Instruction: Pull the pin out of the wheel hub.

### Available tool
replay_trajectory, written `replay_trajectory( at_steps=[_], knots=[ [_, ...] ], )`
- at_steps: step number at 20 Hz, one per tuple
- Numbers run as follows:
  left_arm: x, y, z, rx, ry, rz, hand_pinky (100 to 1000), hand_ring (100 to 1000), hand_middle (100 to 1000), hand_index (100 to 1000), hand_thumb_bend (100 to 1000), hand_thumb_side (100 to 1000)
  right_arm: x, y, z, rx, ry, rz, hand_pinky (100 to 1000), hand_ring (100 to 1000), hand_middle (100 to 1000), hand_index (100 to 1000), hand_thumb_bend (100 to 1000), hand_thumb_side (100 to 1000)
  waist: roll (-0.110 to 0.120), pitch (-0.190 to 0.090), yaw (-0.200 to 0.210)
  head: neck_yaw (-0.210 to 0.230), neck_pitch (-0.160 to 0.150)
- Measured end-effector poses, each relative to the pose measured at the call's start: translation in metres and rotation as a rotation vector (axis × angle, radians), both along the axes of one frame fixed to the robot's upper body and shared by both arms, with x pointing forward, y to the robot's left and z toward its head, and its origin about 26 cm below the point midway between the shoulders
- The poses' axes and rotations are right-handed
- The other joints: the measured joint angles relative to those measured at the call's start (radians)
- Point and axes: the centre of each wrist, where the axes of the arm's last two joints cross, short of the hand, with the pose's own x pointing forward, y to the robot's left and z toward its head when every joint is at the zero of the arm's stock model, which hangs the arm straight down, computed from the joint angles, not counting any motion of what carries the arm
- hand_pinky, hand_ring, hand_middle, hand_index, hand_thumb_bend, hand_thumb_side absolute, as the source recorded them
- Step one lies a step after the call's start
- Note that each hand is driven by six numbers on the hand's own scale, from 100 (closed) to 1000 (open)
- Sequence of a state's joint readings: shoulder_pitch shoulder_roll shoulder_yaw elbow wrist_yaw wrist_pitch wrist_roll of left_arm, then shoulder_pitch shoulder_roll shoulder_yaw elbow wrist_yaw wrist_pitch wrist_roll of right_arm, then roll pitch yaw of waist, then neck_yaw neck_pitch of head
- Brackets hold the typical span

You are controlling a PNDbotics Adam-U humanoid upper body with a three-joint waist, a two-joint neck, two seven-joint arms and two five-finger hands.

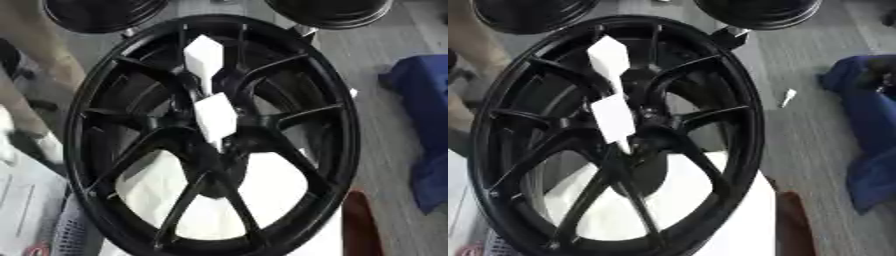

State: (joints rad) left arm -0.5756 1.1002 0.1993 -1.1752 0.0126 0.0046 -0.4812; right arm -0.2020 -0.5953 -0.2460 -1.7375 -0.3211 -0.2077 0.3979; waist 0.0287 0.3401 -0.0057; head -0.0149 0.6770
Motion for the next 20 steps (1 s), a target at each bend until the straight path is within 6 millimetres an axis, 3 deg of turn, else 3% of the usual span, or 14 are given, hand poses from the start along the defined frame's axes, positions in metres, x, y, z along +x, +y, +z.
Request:
replay_trajectory(
  at_steps=[4, 11, 17, 20],
  knots=[
    [0.000, -0.003, -0.006, 0.006, -0.043, 0.029, 761, 805, 675, 767, 604, 517, 0.000, 0.000, 0.000, 0.000, 0.000, 0.000, 842, 611, 601, 763, 100, 732, 0.000, 0.000, 0.000, -0.003, 0.007],
    [0.002, -0.027, -0.002, -0.014, -0.143, 0.032, 707, 745, 581, 704, 561, 521, 0.001, 0.001, 0.002, 0.008, -0.007, 0.003, 841, 611, 601, 763, 100, 722, -0.006, 0.000, 0.000, -0.001, 0.006],
    [0.004, -0.060, -0.002, -0.171, -0.289, -0.022, 687, 735, 566, 691, 554, 516, 0.002, 0.003, 0.006, 0.016, -0.024, 0.014, 840, 610, 600, 762, 100, 715, -0.013, 0.000, -0.004, 0.008, -0.003],
    [0.004, -0.080, -0.016, -0.270, -0.334, -0.066, 682, 732, 563, 687, 552, 519, 0.003, 0.005, 0.009, 0.021, -0.037, 0.026, 840, 609, 600, 762, 100, 712, -0.019, 0.003, -0.011, 0.015, -0.011]
  ],
)
